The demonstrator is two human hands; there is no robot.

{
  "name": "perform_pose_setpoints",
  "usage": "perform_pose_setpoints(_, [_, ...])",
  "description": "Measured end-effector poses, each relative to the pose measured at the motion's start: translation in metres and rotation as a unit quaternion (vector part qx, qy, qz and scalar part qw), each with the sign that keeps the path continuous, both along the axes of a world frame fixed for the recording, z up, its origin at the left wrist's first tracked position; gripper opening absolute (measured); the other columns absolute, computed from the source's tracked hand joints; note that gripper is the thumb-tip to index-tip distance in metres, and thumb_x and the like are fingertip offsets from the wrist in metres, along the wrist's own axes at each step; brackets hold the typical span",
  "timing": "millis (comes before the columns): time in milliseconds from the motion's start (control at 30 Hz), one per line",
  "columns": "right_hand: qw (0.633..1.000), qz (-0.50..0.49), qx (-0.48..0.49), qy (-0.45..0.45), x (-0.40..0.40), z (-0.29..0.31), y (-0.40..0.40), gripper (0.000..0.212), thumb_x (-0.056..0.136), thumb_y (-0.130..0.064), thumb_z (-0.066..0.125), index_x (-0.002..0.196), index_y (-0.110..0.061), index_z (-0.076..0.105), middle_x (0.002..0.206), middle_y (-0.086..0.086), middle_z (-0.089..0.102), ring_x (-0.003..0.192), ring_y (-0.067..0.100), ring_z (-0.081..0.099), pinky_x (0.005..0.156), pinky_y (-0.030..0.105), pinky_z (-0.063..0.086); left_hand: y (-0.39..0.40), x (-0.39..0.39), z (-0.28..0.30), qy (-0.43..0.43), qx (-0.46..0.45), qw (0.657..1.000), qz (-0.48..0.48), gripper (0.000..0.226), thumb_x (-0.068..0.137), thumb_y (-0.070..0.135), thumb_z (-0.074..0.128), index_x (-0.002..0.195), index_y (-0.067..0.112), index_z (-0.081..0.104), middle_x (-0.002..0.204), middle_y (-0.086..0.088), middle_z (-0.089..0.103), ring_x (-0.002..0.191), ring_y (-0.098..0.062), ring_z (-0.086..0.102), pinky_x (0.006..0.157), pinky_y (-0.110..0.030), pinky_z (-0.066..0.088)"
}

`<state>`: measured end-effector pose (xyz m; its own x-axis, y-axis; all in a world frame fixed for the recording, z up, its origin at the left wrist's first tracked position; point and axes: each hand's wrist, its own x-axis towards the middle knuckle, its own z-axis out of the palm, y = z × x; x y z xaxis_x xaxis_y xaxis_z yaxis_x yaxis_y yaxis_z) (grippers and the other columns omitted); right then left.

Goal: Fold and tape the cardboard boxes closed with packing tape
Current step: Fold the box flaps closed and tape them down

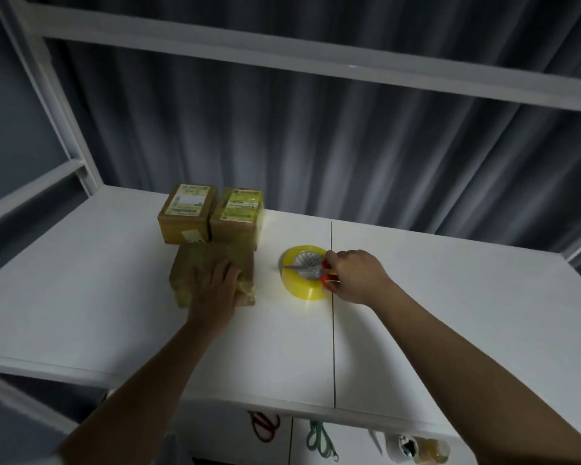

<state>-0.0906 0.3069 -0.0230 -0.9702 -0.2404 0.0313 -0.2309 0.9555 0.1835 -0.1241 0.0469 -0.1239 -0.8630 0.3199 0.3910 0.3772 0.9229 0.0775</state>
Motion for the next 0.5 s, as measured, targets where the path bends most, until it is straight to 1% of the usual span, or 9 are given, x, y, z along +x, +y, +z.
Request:
perform_pose_setpoints(33, [0.999, 0.011, 0.046, -0.016, -0.007, 0.005, -0.006, 0.049, 0.089, -0.048, 0.052, 0.124, -0.014, 0.046, 0.116, 0.006, 0.061, 0.104, 0.027, 0.058, 0.084, 0.031, 0.040, -0.002, -0.002, 0.000, 0.003, -0.003, 1.000, -0.013, 0.072, 0.043, 0.022, 0.094, 0.101, 0.010, 0.054, 0.102, -0.020, 0.064, 0.082, -0.041, 0.063, 0.063, -0.048, 0.052])
perform_pose_setpoints(133, [0.974, 0.030, 0.215, -0.064, -0.020, 0.020, -0.023, 0.088, 0.070, -0.076, 0.057, 0.130, -0.013, 0.042, 0.120, 0.005, 0.055, 0.111, 0.024, 0.051, 0.095, 0.031, 0.035, -0.009, -0.009, 0.001, -0.002, -0.012, 0.999, -0.046, 0.077, 0.046, 0.015, 0.092, 0.109, 0.011, 0.048, 0.108, -0.022, 0.065, 0.087, -0.042, 0.064, 0.061, -0.048, 0.054])
perform_pose_setpoints(167, [0.963, 0.033, 0.260, -0.070, -0.022, 0.023, -0.027, 0.093, 0.068, -0.078, 0.058, 0.132, -0.012, 0.042, 0.122, 0.005, 0.053, 0.114, 0.024, 0.049, 0.096, 0.031, 0.034, -0.011, -0.010, 0.002, -0.011, -0.015, 0.999, -0.050, 0.079, 0.045, 0.014, 0.092, 0.111, 0.011, 0.048, 0.109, -0.021, 0.065, 0.088, -0.042, 0.065, 0.060, -0.049, 0.054])
perform_pose_setpoints(233, [0.944, 0.059, 0.318, -0.060, -0.027, 0.028, -0.037, 0.088, 0.073, -0.071, 0.058, 0.136, -0.013, 0.040, 0.128, 0.006, 0.050, 0.117, 0.023, 0.046, 0.096, 0.030, 0.032, -0.013, -0.012, 0.004, -0.029, -0.013, 0.998, -0.058, 0.083, 0.045, 0.012, 0.092, 0.114, 0.014, 0.047, 0.112, -0.020, 0.065, 0.092, -0.040, 0.065, 0.060, -0.051, 0.054])
perform_pose_setpoints(300, [0.932, 0.090, 0.348, -0.052, -0.031, 0.033, -0.047, 0.081, 0.078, -0.065, 0.058, 0.138, -0.015, 0.039, 0.131, 0.004, 0.049, 0.120, 0.023, 0.044, 0.096, 0.029, 0.031, -0.015, -0.011, 0.005, -0.037, -0.001, 0.997, -0.063, 0.084, 0.044, 0.008, 0.091, 0.115, 0.016, 0.045, 0.114, -0.018, 0.064, 0.096, -0.039, 0.065, 0.060, -0.055, 0.054])
perform_pose_setpoints(367, [0.921, 0.106, 0.371, -0.055, -0.038, 0.033, -0.059, 0.078, 0.080, -0.060, 0.059, 0.140, -0.017, 0.036, 0.133, 0.004, 0.047, 0.122, 0.022, 0.042, 0.096, 0.029, 0.030, -0.016, -0.010, 0.005, -0.035, 0.007, 0.997, -0.068, 0.086, 0.043, 0.007, 0.091, 0.115, 0.017, 0.045, 0.114, -0.017, 0.064, 0.098, -0.038, 0.065, 0.064, -0.059, 0.053])
perform_pose_setpoints(433, [0.913, 0.111, 0.388, -0.065, -0.046, 0.031, -0.071, 0.075, 0.081, -0.055, 0.062, 0.141, -0.019, 0.035, 0.136, 0.003, 0.045, 0.125, 0.022, 0.040, 0.098, 0.028, 0.029, -0.015, -0.009, 0.006, -0.034, -0.002, 0.997, -0.068, 0.088, 0.041, 0.010, 0.092, 0.115, 0.018, 0.045, 0.112, -0.016, 0.065, 0.097, -0.036, 0.065, 0.070, -0.061, 0.052])
perform_pose_setpoints(500, [0.906, 0.122, 0.399, -0.069, -0.056, 0.028, -0.082, 0.065, 0.085, -0.049, 0.061, 0.140, -0.022, 0.039, 0.139, 0.000, 0.044, 0.128, 0.021, 0.037, 0.100, 0.027, 0.028, -0.014, -0.009, 0.008, -0.031, -0.014, 0.998, -0.061, 0.088, 0.040, 0.013, 0.093, 0.114, 0.017, 0.046, 0.110, -0.014, 0.066, 0.096, -0.035, 0.066, 0.073, -0.060, 0.051])
